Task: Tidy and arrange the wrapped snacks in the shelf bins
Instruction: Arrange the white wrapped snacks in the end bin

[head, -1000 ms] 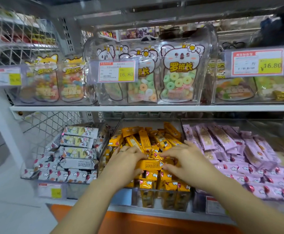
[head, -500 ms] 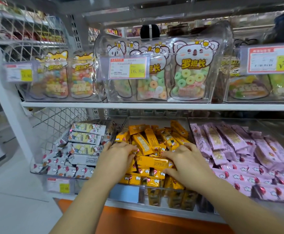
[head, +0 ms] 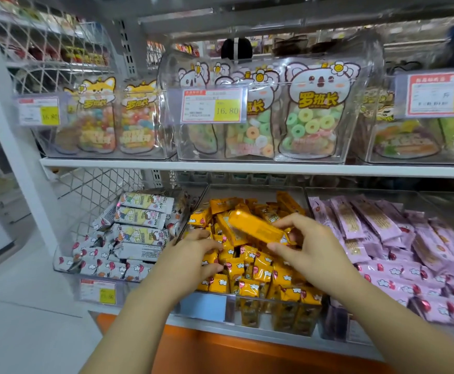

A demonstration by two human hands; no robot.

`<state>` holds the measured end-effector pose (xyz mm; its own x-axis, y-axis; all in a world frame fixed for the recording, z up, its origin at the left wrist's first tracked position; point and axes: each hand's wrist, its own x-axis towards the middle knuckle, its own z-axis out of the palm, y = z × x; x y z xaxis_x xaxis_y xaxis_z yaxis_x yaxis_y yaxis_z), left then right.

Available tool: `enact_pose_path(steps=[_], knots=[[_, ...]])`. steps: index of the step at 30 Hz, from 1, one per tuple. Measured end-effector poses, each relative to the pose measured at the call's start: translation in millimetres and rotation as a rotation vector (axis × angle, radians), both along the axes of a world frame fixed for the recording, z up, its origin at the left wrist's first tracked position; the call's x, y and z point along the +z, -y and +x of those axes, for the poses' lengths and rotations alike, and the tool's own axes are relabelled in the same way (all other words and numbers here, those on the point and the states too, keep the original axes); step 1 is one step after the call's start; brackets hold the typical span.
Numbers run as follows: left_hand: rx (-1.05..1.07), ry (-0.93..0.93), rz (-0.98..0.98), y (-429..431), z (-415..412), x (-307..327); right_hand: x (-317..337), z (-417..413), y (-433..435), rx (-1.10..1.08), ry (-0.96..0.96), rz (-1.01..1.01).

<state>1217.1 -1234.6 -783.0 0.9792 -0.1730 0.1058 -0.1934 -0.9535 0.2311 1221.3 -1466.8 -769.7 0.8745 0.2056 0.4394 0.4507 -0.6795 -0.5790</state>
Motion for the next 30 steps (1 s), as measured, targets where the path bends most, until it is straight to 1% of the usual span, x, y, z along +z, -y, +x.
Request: enact_pose_path(steps=[2,3,6,9,12,14,16,18,20,24,27,30], knots=[[-0.003,0.050,-0.056,0.4,-0.8,-1.4,-0.5,2.6,-0.4,-0.139,0.050,0.055],[-0.007,0.088,-0.090,0.4,-0.8,-1.4,-2.0,4.1,0.0,-0.201,0.073,0.047],[-0.007,0.189,-0.203,-0.8,-1.4,2.7,-6.3,9.1,0.8,-0.293,0.091,-0.080],[0.023,0.279,-0.347,-4.0,-4.5,11.0,-9.1,9.9,-4.7,-0.307,0.078,-0.171],[0.102,0.303,-0.551,-6.6,-8.5,15.1,-12.2,12.1,-9.9,-0.263,0.084,-0.214],[0.112,0.313,-0.684,-2.4,-10.5,16.3,-12.6,12.8,-10.2,-0.233,0.042,-0.231],[0.066,0.333,-0.725,7.0,-10.2,15.8,-13.4,12.7,-8.2,-0.222,0.048,-0.264],[0.002,0.360,-0.690,20.5,-5.6,13.4,-18.4,11.7,-7.6,-0.238,0.097,-0.320],[-0.035,0.371,-0.630,36.2,2.9,11.0,-21.3,12.1,-8.0,-0.243,0.124,-0.314],[-0.088,0.273,-0.466,64.4,21.8,1.9,-16.8,14.0,-9.1,-0.228,0.108,-0.252],[-0.113,0.242,-0.301,67.2,28.1,-4.1,-15.9,14.2,-8.0,-0.199,0.111,-0.220],[-0.106,0.291,-0.166,52.3,28.5,-3.0,-14.8,17.0,-12.0,-0.193,0.149,-0.202]])
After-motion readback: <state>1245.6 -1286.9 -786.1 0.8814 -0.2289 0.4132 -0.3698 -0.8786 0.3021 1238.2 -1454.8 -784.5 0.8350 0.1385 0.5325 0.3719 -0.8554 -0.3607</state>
